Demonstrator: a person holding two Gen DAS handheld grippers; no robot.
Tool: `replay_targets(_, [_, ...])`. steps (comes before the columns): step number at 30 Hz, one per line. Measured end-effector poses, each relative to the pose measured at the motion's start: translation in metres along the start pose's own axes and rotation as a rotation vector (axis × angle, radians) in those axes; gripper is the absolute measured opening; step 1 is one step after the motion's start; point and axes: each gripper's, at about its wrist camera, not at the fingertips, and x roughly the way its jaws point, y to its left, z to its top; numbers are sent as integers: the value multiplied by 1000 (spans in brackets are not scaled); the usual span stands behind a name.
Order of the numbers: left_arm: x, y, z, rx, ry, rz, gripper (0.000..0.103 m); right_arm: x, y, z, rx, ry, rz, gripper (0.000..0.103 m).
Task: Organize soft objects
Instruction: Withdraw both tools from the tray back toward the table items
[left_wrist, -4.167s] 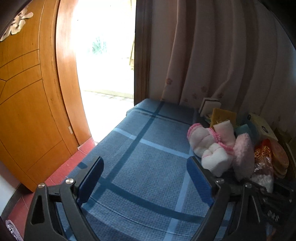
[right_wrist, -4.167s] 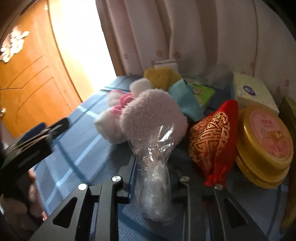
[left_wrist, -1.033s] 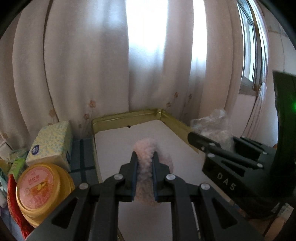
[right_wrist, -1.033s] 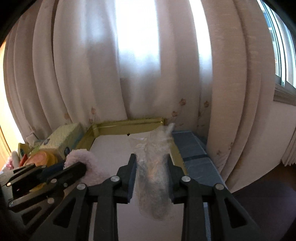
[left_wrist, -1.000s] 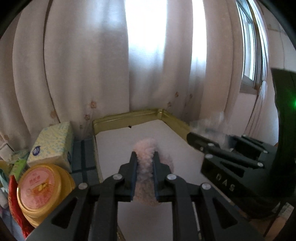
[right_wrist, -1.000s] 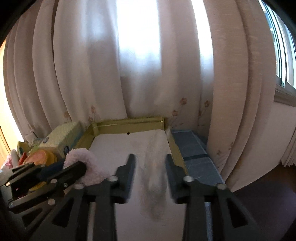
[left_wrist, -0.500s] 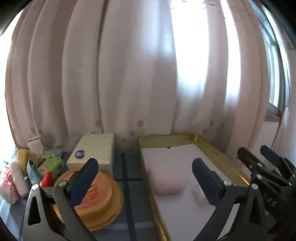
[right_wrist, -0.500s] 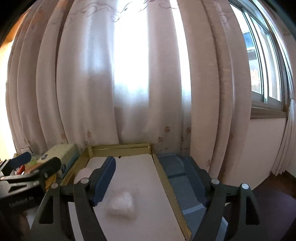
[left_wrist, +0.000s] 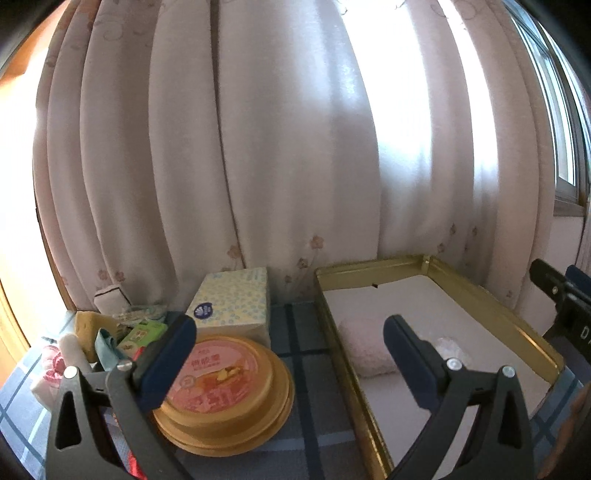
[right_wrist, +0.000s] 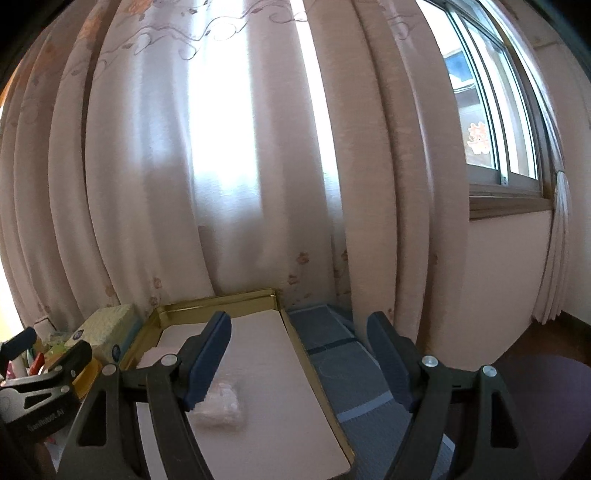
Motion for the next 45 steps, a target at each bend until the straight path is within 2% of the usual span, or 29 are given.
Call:
replay_targets(10, [-3, 17, -7, -44, 39, -20, 103, -9, -11, -3, 124, -5, -37, 78])
replay_targets(17, [-10, 31, -12, -62, 46, -28, 103, -14, 5, -4, 123, -8, -28, 78])
replay_targets(26, [-20, 63, -18, -102, 62, -12, 103, -24, 49, -8, 88, -11, 43, 78])
replay_targets(39, [-28, 106, -25, -120, 78, 51, 103, -33, 97, -14, 59, -15, 146, 78])
replay_targets(45, [-31, 129, -29, -138, 93, 69, 103, -32, 122, -19, 58, 17, 200, 78])
